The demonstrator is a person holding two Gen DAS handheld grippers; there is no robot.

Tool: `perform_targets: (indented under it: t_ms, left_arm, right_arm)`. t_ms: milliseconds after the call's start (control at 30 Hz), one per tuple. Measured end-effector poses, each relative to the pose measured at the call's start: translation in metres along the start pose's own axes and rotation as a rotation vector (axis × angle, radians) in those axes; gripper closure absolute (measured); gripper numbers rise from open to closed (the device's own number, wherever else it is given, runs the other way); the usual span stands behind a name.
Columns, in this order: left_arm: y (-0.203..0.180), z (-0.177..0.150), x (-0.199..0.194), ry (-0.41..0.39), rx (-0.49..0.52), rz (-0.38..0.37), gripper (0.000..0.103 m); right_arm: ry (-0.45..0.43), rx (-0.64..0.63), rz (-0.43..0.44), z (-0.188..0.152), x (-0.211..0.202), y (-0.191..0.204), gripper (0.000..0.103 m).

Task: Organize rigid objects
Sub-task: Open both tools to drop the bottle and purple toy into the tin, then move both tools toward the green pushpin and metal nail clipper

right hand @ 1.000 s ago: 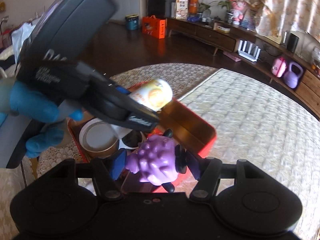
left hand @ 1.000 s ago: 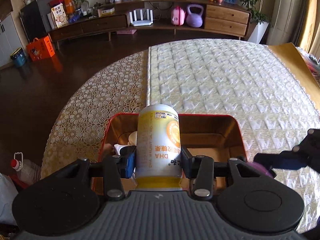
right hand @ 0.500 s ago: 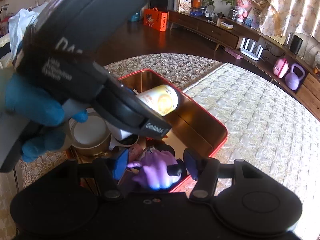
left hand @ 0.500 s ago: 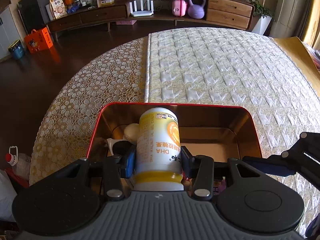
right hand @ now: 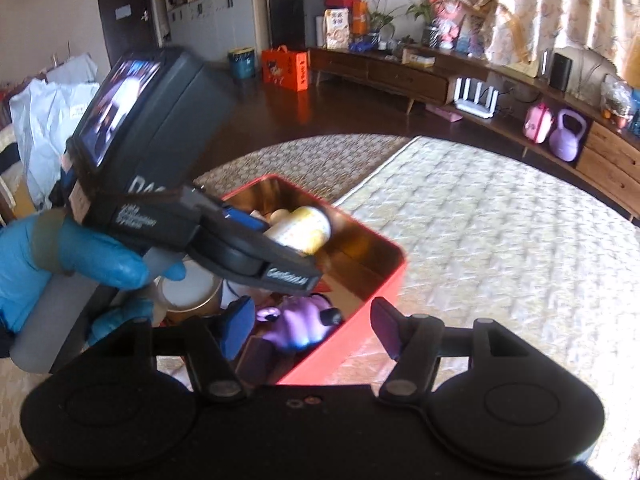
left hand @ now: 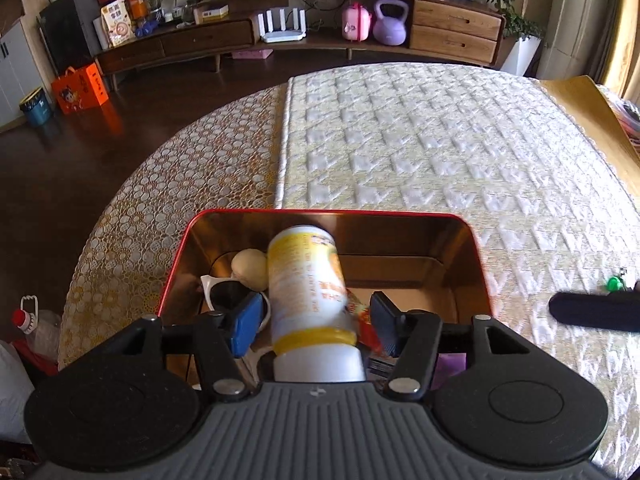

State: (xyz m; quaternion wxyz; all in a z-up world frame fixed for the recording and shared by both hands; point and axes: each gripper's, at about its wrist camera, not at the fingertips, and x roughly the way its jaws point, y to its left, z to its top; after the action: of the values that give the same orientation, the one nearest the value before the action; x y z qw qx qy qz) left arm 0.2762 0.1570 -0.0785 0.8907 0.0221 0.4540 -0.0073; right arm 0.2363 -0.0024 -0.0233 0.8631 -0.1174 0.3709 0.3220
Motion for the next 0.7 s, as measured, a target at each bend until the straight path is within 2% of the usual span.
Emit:
perform_targets:
  t_ms: [67,167,433,533,600,700]
  left_arm:
    - [-0.004,-0.001,-0.007,-0.01,0.003,-0.008,0.043]
    - [-0.01,-0.002,-0.019,-0.03,0.004,-0.019,0.035]
    - [-0.039,-0.005,-0.053,-0.082,0.033,-0.069,0.035]
    - [-0.055,-0.009,-0.064,-0.099,0.053,-0.09,0.035]
    - [-0.065,-0.011,-0.071,-0.111,0.064,-0.101,0.028]
    - [-0.08,-0.015,-0.08,-0.133,0.073,-0.124,0.027]
  right_arm:
    - [-0.008,0.014,-0.005,-0.001,-0.009,-0.008,0.037]
    - [-0.02,0.038,-0.015,-0.005,-0.022,-0.02,0.034]
    - [-0.033,0.106,-0.052,-0.029,-0.058,-0.054,0.033]
    - [-0.038,0.142,-0.071,-0.041,-0.072,-0.067,0.029]
    - [-0.042,0.163,-0.081,-0.048,-0.079,-0.075,0.029]
    - [-0.051,0.188,-0.101,-0.058,-0.091,-0.087,0.027]
